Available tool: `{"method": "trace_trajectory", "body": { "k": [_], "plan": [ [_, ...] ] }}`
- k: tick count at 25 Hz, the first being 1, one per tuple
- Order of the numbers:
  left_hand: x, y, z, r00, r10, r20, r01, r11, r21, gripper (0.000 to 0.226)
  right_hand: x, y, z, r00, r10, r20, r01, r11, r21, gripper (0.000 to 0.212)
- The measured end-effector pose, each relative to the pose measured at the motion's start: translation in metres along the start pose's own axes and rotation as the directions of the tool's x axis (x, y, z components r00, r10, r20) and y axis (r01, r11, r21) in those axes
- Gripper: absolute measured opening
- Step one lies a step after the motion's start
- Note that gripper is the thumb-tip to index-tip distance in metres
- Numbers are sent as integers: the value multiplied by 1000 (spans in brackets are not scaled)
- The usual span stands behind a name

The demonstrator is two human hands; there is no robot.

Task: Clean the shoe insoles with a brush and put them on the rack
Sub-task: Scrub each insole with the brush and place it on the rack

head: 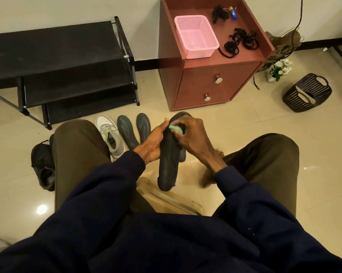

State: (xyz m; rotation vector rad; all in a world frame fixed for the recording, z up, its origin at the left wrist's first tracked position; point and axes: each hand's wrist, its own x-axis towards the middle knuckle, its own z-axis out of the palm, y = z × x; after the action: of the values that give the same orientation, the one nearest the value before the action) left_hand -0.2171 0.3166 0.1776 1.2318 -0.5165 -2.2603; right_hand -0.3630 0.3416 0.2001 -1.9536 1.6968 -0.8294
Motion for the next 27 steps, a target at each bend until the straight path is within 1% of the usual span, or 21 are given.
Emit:
{"method": "trace_trajectory", "body": {
  "k": [1, 2, 3, 4, 5, 7, 8, 9, 10, 11, 13, 14, 15, 17, 19, 21, 22, 23, 25, 26, 27],
  "plan": [
    [1, 2, -2, 1000, 8, -18, -8, 1000, 17, 55, -3, -5, -2, 991, -30, 134, 26, 999, 31, 15],
    [0, 3, -3, 1000, 9, -25, -8, 1000, 28, 55, -6, -8, -4, 958, -53, 283, 40, 998, 52, 14],
    [-1, 4, -3, 999, 6, -35, -5, 999, 33, 54, -7, -9, -6, 919, -72, 388, 55, 997, 55, 14],
    [-2, 4, -2, 999, 7, -36, -5, 1000, 29, 54, -6, -7, -6, 907, -81, 413, 78, 997, 25, 14],
    [-2, 3, -1, 999, 11, -38, -10, 1000, 25, 54, -3, -3, -6, 928, -66, 366, 82, 996, -30, 13],
    [-1, 1, 2, 1000, 17, -8, -17, 1000, -4, 55, 3, 11, -9, 991, 21, 136, 2, 986, -170, 13],
    [-1, 0, 2, 1000, 14, 4, -14, 1000, -27, 56, 5, 17, -11, 998, 59, 21, -54, 978, -204, 13],
    [-1, 0, 3, 1000, 9, 13, -9, 999, -36, 56, 5, 20, -12, 996, 68, -51, -77, 977, -197, 14],
    [-1, 1, 3, 1000, 8, 13, -8, 1000, -29, 57, 3, 18, -12, 997, 55, -55, -64, 983, -169, 15],
    [-2, 2, 3, 1000, 9, 10, -9, 1000, -13, 56, 1, 12, -10, 1000, 25, 7, -24, 991, -134, 15],
    [-2, 2, 3, 1000, 5, -2, -5, 1000, 17, 54, -4, 0, -6, 979, -6, 206, 23, 997, -78, 12],
    [-2, 2, 3, 1000, 4, -7, -4, 1000, 15, 54, -3, 0, -5, 971, 3, 239, 14, 998, -67, 11],
    [-4, 1, 3, 1000, 4, -5, -4, 1000, 5, 53, -1, 5, -5, 979, 26, 203, -12, 998, -66, 10],
    [-6, 1, 3, 999, 2, 49, -1, 1000, -19, 53, 6, 21, -10, 994, 112, 16, -109, 989, -100, 10],
    [-6, 0, 4, 993, -4, 118, 7, 1000, -22, 57, 9, 39, -17, 967, 191, -170, -210, 973, -101, 12],
    [-6, -1, 5, 987, -13, 158, 16, 1000, -16, 58, 8, 39, -18, 942, 218, -253, -230, 973, -15, 10],
    [-7, -1, 6, 986, -19, 164, 23, 999, -22, 57, 8, 33, -16, 950, 200, -240, -201, 979, 22, 10],
    [-8, -1, 7, 987, -19, 161, 25, 999, -34, 55, 7, 27, -13, 966, 172, -191, -164, 985, 61, 12],
    [-8, -1, 7, 993, -7, 117, 14, 999, -53, 50, 7, 17, -11, 990, 130, -49, -123, 984, 131, 13],
    [-7, 0, 6, 994, -9, 111, 15, 998, -54, 50, 9, 17, -12, 992, 123, -22, -120, 985, 127, 12],
    [-7, 0, 5, 992, -17, 124, 23, 999, -47, 52, 12, 21, -13, 989, 140, -52, -134, 986, 101, 12]
  ]
}}
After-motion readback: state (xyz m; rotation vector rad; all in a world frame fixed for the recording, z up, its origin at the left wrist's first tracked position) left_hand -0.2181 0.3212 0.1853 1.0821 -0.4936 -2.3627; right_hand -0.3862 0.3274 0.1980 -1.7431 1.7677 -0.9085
